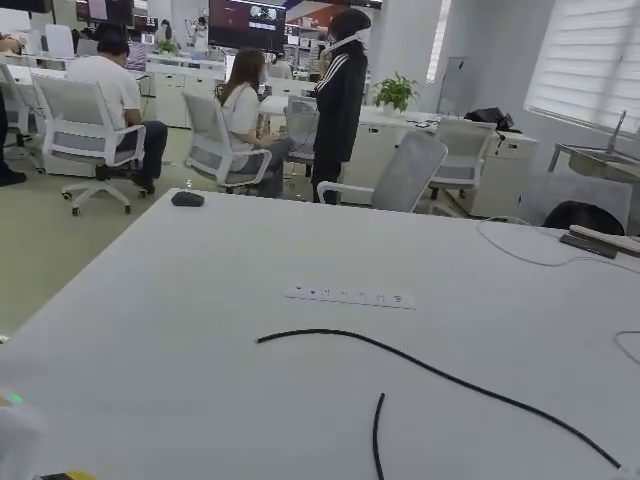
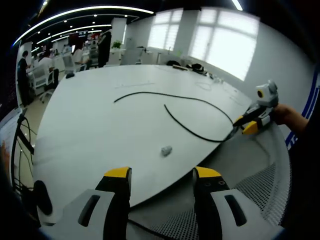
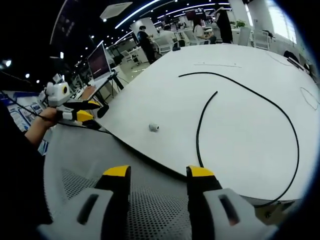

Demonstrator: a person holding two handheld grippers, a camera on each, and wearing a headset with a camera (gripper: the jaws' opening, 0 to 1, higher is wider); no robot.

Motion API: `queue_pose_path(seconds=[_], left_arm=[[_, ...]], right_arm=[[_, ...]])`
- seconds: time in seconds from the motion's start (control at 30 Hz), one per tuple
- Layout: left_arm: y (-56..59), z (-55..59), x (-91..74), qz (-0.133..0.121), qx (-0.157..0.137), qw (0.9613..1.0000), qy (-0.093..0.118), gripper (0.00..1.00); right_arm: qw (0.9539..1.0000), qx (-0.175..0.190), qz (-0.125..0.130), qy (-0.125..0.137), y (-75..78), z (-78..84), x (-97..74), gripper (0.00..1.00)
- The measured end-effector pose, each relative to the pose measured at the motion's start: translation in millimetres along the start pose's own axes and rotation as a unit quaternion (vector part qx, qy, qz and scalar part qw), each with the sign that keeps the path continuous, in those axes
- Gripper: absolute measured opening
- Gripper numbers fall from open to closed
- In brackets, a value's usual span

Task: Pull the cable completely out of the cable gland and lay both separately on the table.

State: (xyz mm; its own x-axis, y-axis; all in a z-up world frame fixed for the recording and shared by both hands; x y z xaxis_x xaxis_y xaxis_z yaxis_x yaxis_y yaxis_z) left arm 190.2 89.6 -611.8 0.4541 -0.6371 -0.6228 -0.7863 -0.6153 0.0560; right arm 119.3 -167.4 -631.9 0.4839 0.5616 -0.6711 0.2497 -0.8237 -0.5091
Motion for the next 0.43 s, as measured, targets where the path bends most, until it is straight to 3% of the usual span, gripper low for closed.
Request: queue_pose_path(seconds=[0.13, 0.43], left_arm=[[7.0, 3.0, 2.8, 0.009, 0.012, 0.9998, -0.011, 0.50], [8.5, 5.2, 1.3, 0.012, 0.013, 0.9998, -0.012, 0.50]], right_arm=[[1.0000, -0.005, -0.002, -0.008, -1.4, 1.7, 0.8, 0.45], [0.9999, -0.006, -0.001, -0.011, -2.1, 2.7, 1.6, 0.44]])
Point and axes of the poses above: the centre of the closed fingertips' face, and the gripper's own axes: x roughly forward along the fingers, y roughly to its right, z roughly out of its underside, the point moved 1 cm from there along -x, roughly backward along the fingers, and after that the axes turned 12 degrees about x, right-handed, at the moved point
